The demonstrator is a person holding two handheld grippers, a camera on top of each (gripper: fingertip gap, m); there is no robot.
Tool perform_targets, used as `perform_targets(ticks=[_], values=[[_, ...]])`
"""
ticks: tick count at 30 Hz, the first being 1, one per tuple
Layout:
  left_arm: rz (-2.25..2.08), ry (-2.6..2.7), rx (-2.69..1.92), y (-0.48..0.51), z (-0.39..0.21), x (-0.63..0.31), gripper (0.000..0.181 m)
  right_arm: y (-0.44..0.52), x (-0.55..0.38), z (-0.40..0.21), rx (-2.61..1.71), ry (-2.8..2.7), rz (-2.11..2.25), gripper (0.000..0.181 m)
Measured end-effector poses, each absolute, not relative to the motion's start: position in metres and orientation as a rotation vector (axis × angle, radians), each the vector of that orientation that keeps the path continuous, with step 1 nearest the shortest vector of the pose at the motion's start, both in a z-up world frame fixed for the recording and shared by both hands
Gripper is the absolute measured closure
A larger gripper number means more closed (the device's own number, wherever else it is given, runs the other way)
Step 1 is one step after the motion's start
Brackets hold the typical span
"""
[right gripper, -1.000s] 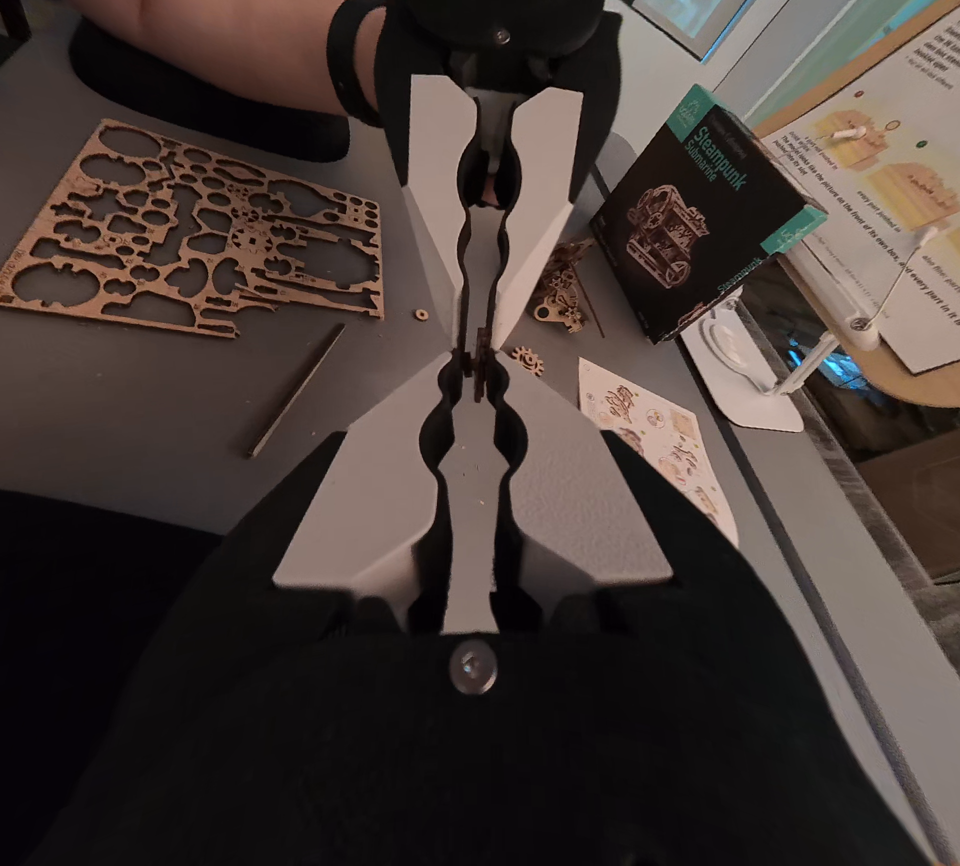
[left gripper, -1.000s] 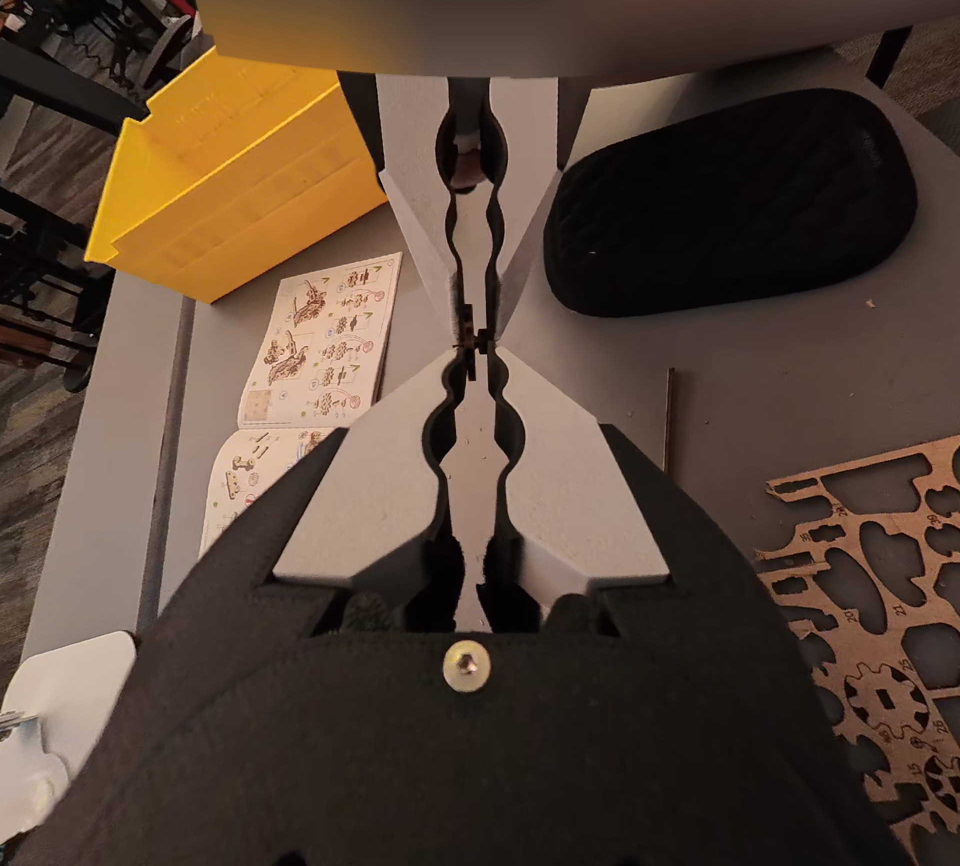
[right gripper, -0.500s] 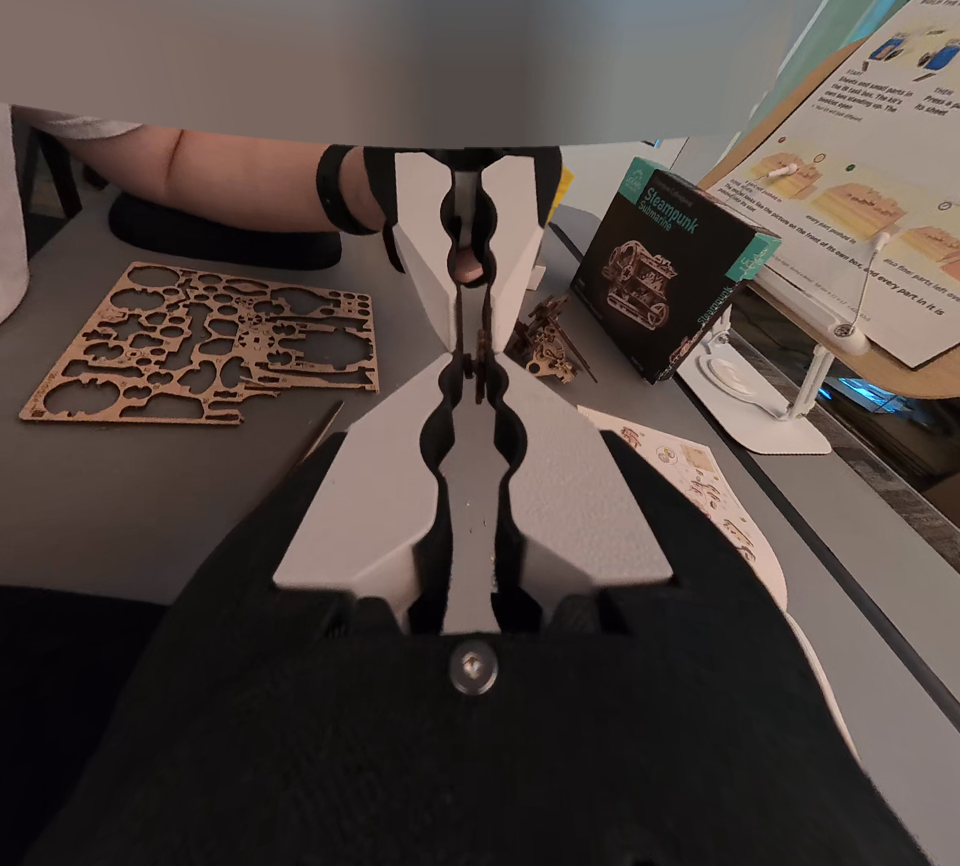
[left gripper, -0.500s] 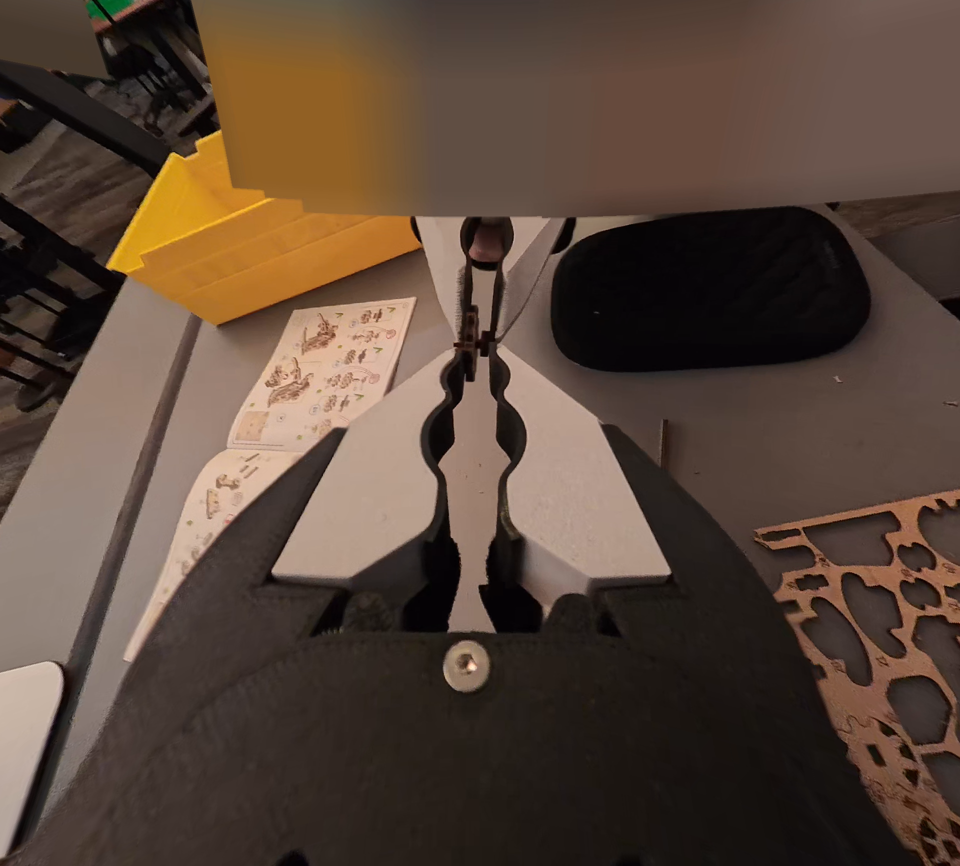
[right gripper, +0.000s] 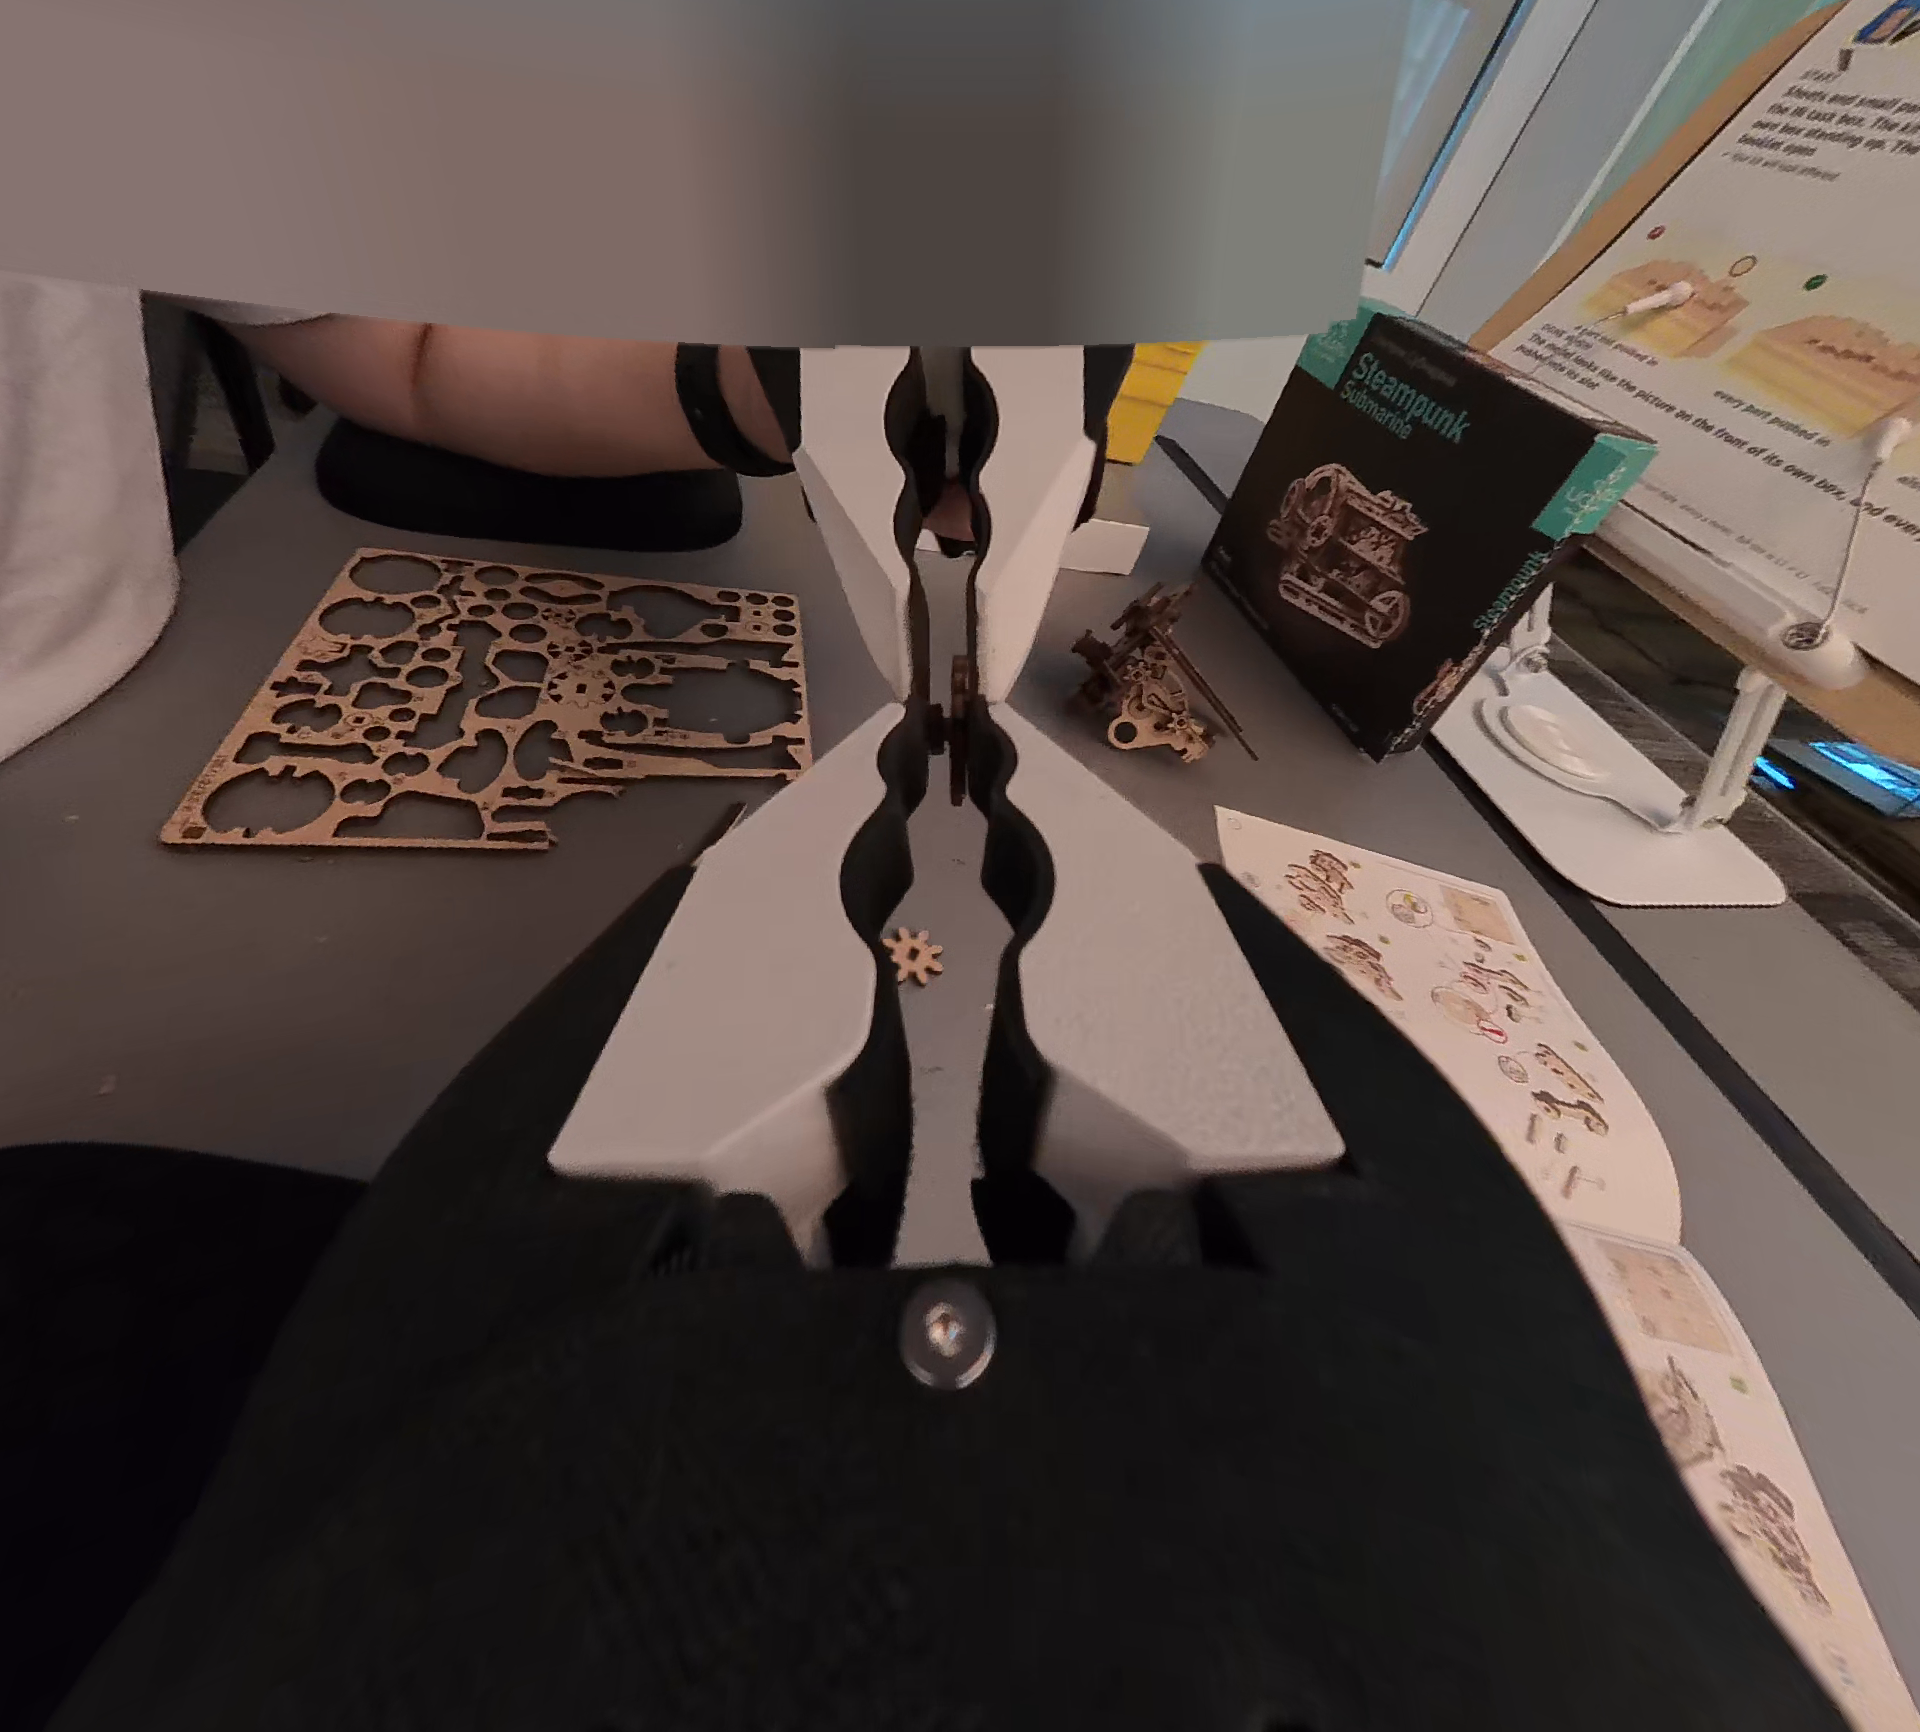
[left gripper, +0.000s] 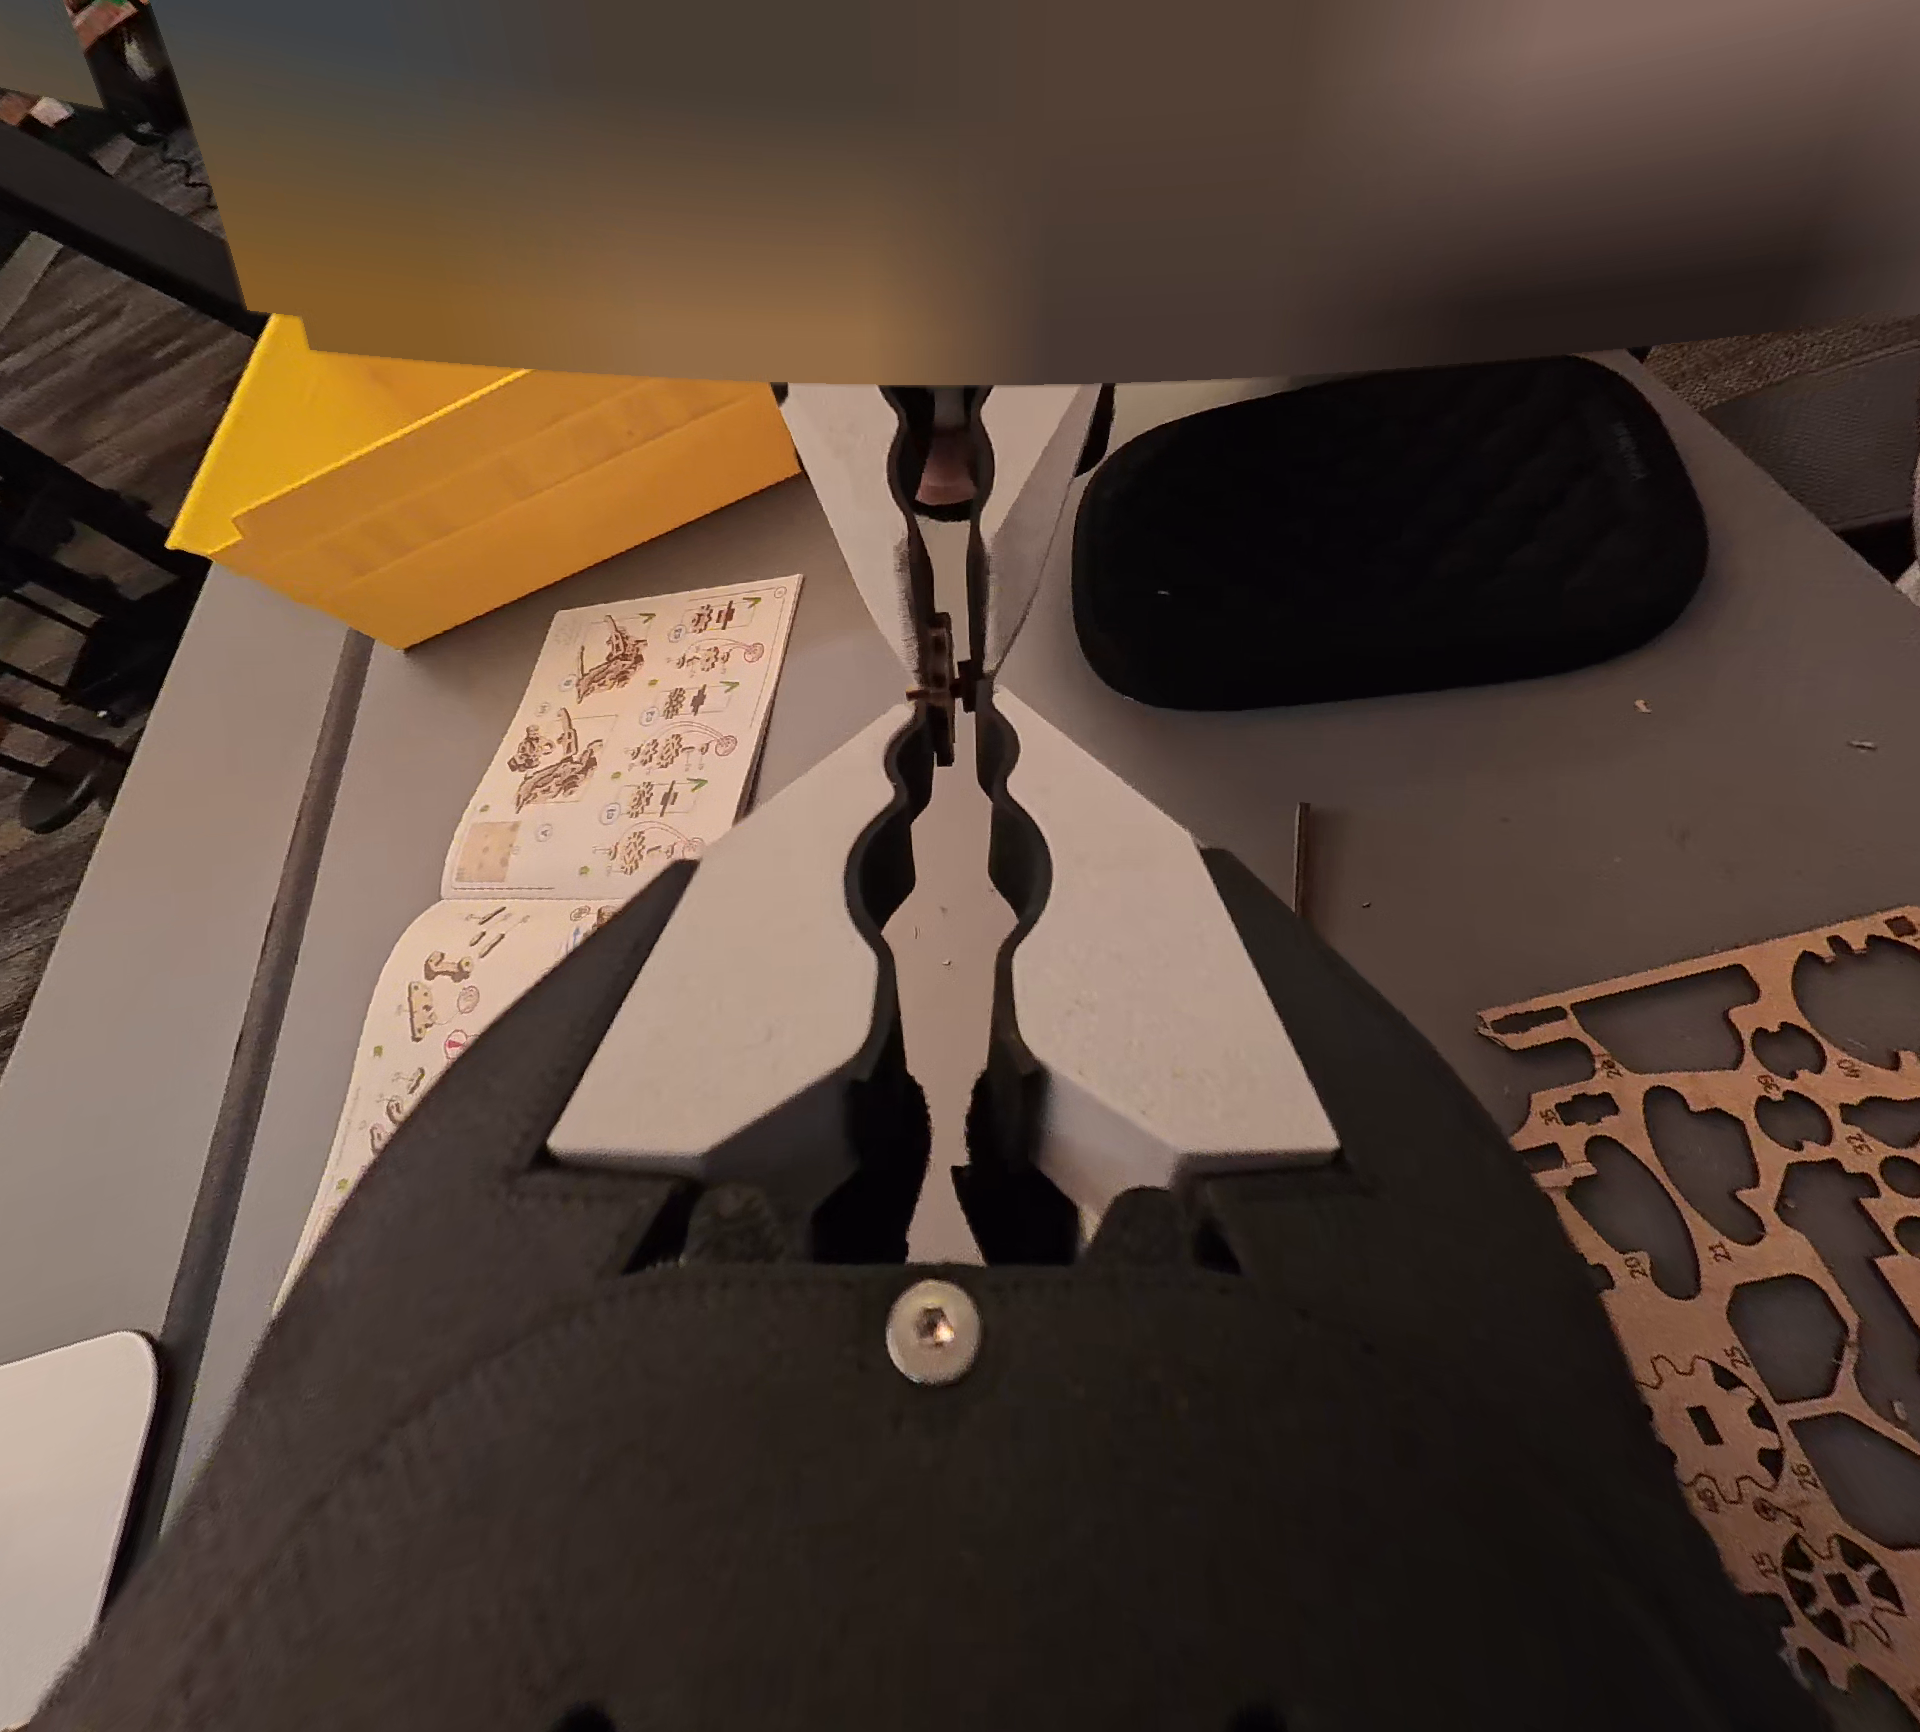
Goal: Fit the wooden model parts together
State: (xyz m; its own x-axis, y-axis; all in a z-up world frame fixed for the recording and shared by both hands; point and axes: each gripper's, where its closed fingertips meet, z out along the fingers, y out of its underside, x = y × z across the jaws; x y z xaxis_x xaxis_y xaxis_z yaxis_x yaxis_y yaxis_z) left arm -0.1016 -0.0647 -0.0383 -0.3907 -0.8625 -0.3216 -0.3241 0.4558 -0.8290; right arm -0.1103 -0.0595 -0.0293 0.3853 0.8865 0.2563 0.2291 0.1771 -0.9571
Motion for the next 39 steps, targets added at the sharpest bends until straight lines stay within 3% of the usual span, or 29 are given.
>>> perform_targets(ticks=[8, 14, 20, 24, 29, 34, 39], values=[[-0.899, 1.898, -1.008, -0.062, -0.036, -0.101, 0.176, -0.056, -0.109, -0.026, -1.354, -1.077, 0.693, 0.177], [-1.508, 1.663, -1.377, -0.057, -0.022, -0.096, 0.176, -0.047, -0.095, -0.009, -1.376, -0.909, 0.827, 0.163], [-1.703, 1.498, -1.537, -0.046, -0.019, -0.094, 0.176, -0.042, -0.088, -0.005, -1.434, -0.758, 1.108, 0.159], [-1.862, 1.394, -1.645, -0.043, -0.018, -0.094, 0.176, -0.039, -0.090, -0.008, -1.394, -0.858, 0.810, 0.156], [-1.950, 1.343, -1.690, -0.044, -0.019, -0.093, 0.176, -0.035, -0.091, -0.017, -1.480, -0.810, 0.904, 0.159], [-1.939, 1.359, -1.688, -0.043, -0.021, -0.093, 0.176, -0.041, -0.096, -0.025, -1.526, -0.791, 1.140, 0.180], [-1.911, 1.390, -1.661, -0.043, -0.021, -0.093, 0.176, -0.041, -0.096, -0.025, -1.532, -0.744, 1.246, 0.181]])
